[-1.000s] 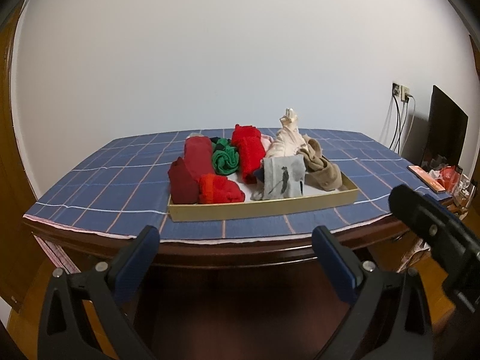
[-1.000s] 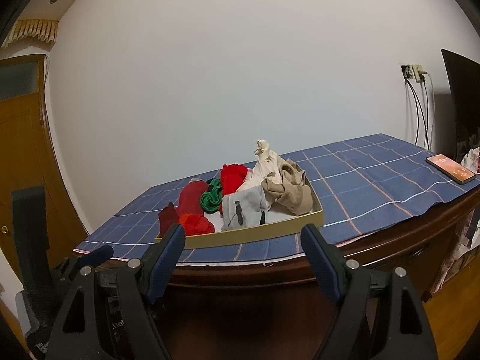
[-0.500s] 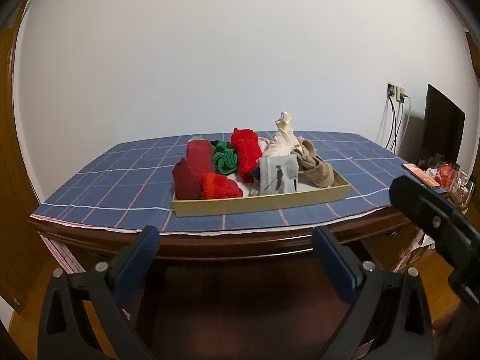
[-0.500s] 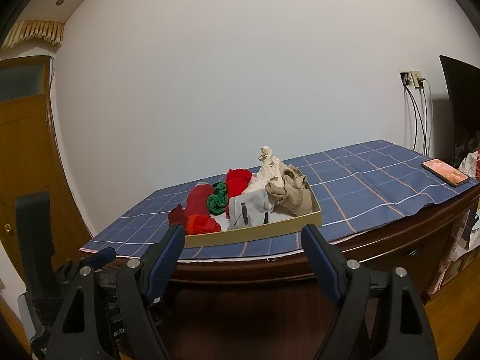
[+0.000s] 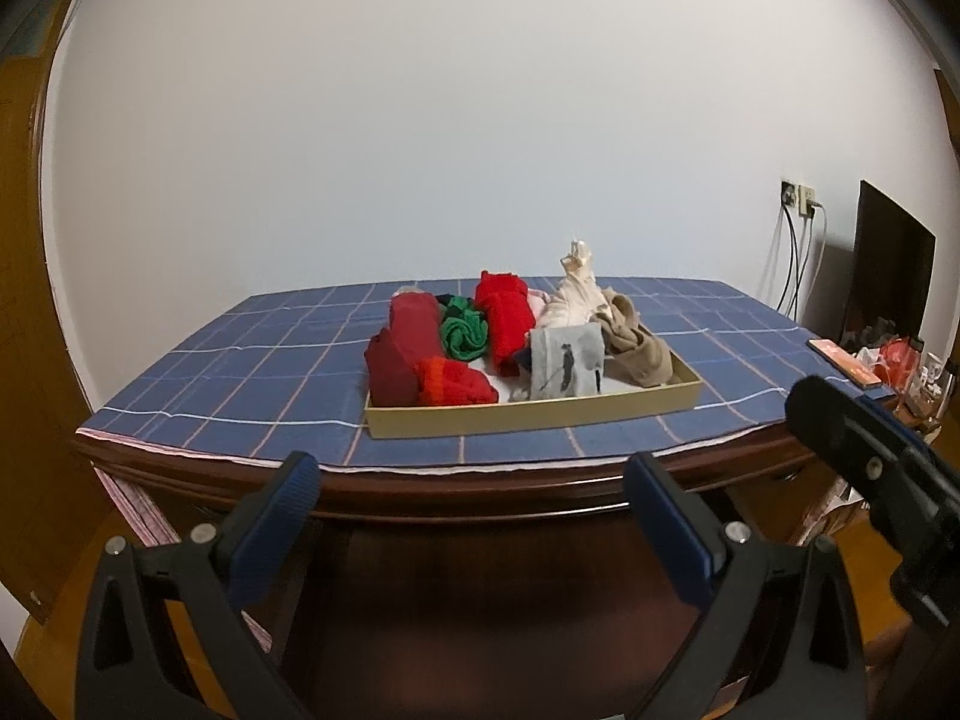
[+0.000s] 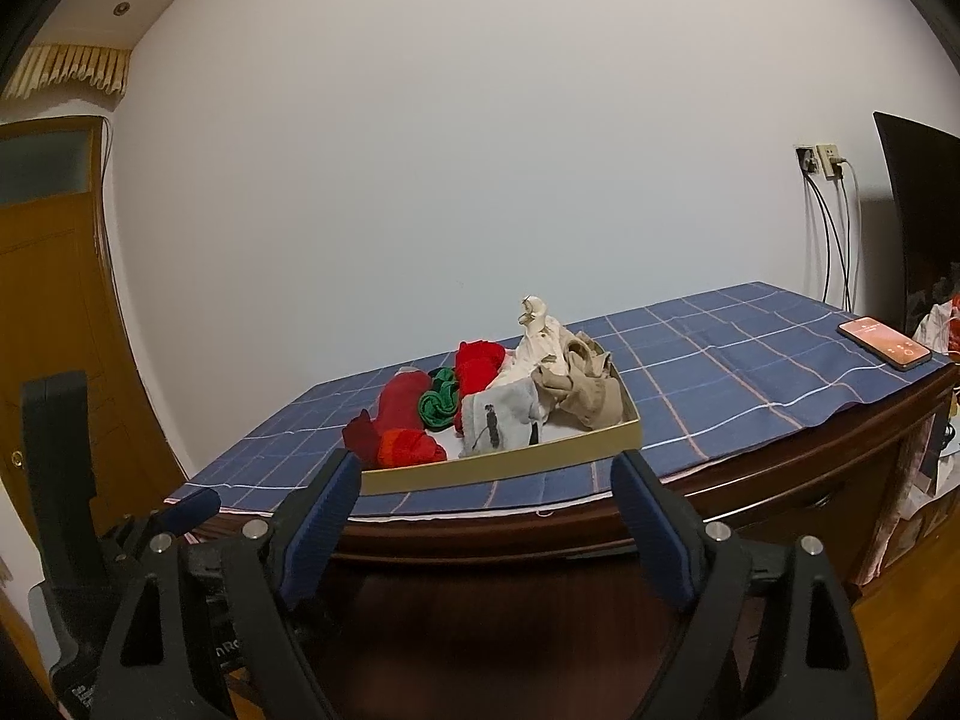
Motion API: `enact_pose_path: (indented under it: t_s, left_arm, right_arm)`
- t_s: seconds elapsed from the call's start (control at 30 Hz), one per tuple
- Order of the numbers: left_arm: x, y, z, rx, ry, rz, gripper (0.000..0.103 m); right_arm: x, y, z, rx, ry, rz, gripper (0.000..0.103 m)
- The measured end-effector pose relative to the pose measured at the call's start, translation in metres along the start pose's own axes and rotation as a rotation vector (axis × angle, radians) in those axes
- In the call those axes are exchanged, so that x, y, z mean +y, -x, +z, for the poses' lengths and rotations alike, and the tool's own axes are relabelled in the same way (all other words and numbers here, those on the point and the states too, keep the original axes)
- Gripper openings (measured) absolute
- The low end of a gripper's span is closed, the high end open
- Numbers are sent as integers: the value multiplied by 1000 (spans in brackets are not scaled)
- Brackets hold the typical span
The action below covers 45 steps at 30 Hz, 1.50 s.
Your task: Take underwear out of drawer
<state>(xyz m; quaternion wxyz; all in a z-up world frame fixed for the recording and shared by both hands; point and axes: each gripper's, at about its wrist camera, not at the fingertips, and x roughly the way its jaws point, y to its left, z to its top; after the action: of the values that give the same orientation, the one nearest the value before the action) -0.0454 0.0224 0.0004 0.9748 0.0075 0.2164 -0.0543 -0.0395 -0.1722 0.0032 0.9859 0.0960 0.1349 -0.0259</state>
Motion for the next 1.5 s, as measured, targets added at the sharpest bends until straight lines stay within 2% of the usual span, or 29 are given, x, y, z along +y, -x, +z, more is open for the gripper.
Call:
enact_pose_path:
  t_s: [0.43, 1.5]
  left_arm:
    - [3, 1, 0, 13, 7, 36, 103]
    - [3, 9, 0, -9, 5, 39, 103]
  right_arm:
    - [1, 3, 1, -5, 2, 3, 88]
    - [1, 16, 2, -29, 14, 9, 88]
